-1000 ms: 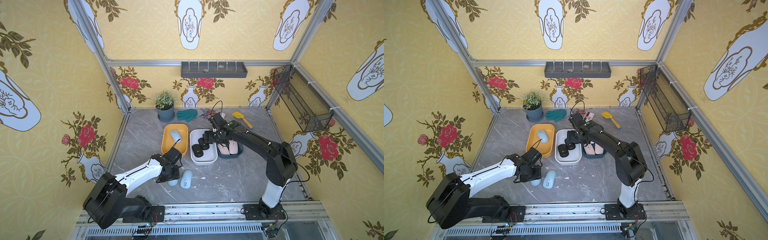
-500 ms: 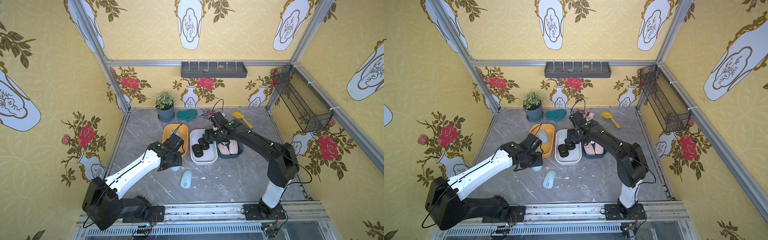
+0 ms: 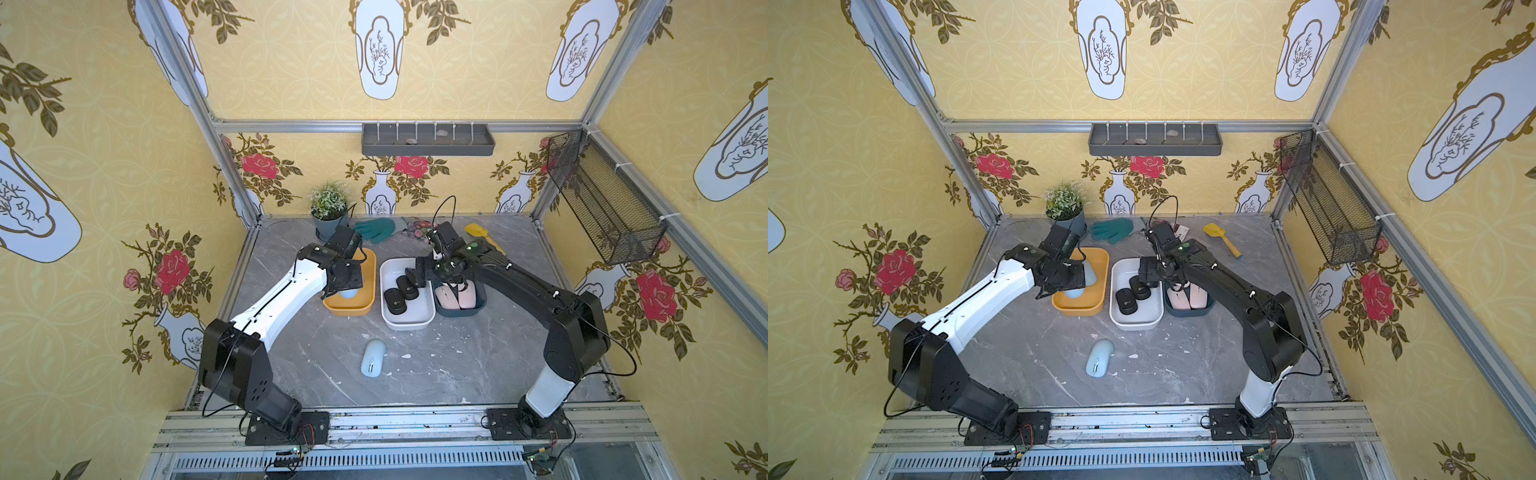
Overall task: Place the mice by color into the storage box
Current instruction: Place the mouse in the storage box.
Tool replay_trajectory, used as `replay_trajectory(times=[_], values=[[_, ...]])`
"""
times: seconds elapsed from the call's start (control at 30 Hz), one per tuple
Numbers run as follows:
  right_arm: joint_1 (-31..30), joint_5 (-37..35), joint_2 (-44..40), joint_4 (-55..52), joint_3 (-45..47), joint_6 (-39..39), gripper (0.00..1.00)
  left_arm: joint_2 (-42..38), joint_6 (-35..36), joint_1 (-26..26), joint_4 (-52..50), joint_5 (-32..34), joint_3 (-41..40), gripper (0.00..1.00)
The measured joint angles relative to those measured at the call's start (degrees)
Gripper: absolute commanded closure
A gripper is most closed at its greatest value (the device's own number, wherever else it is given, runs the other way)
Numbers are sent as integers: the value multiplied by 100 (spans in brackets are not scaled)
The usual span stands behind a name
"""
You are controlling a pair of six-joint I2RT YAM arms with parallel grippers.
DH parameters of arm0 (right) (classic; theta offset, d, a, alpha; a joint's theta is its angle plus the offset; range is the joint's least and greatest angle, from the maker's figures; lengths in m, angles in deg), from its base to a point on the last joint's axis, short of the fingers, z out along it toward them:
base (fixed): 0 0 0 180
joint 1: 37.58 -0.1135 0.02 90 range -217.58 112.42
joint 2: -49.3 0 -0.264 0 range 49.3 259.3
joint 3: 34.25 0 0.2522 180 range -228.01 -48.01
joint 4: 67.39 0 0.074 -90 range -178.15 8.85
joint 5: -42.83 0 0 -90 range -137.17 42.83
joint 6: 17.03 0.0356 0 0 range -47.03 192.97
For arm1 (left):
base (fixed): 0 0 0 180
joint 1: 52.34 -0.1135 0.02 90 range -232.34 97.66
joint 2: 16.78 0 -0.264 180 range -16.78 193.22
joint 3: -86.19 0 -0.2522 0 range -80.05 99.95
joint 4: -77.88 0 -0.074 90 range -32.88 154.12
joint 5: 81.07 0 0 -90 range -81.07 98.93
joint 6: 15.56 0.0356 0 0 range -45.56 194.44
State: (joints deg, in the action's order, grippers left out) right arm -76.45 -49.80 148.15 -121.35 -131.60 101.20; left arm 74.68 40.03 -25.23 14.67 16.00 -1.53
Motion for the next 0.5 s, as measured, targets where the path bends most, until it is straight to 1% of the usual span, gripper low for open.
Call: replay_trajectory(times=[0.17,0.3,0.4,0.5], values=[[37,-46,-52,2,57,-26,8,846,278,-271,332,-188,363,42],[79,-46,-90,9,96,-46,8,1390,341,-553,511,-240,527,42],[105,-42,-101,15,164,-46,8,1657,415,-625,634,-415,634,41],[133,-39,-94,11,205,-85,8,1834,487,-675,721,-457,710,41]])
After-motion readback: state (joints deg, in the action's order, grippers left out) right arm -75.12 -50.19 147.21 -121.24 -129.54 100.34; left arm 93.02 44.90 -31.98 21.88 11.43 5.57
